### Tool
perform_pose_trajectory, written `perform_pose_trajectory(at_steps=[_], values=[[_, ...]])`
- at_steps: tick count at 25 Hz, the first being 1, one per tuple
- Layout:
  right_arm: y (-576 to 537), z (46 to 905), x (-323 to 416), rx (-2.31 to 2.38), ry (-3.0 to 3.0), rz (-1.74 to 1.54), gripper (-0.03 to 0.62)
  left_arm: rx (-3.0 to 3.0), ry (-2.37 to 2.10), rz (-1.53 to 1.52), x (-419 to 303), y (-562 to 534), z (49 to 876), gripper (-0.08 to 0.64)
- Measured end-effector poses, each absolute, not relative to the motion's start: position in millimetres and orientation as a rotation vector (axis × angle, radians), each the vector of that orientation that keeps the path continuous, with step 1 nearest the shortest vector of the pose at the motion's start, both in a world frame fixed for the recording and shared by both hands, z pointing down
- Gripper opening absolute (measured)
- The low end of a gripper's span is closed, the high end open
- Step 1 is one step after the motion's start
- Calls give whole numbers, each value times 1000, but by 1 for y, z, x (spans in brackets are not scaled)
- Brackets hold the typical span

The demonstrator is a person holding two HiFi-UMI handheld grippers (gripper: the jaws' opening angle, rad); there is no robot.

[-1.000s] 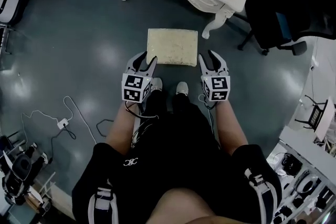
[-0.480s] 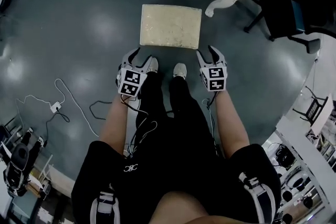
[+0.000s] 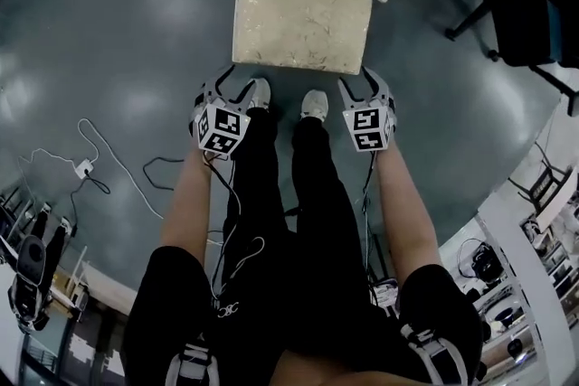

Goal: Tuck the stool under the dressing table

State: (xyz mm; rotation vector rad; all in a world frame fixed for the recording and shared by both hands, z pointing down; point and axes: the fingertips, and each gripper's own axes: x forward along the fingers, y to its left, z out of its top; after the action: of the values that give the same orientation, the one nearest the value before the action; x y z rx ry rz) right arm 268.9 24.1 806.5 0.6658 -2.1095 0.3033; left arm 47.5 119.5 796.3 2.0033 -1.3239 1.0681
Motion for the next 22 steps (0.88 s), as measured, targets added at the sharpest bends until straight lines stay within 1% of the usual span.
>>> perform_pose_trajectory(at_steps=[4, 9, 13, 22], values=[[18, 850, 280, 639, -2062, 240, 265, 2005, -1317, 1174, 39, 113, 847, 244], [16, 876, 277, 595, -2042, 158, 265, 2020, -1305, 1264, 28, 102, 880, 245], [16, 878, 272, 545, -2061, 126, 255, 2021, -1303, 1328, 22, 97, 891, 245], [12, 880, 270, 506, -2096, 190, 245, 2034, -1290, 1290, 23, 92, 892, 249]])
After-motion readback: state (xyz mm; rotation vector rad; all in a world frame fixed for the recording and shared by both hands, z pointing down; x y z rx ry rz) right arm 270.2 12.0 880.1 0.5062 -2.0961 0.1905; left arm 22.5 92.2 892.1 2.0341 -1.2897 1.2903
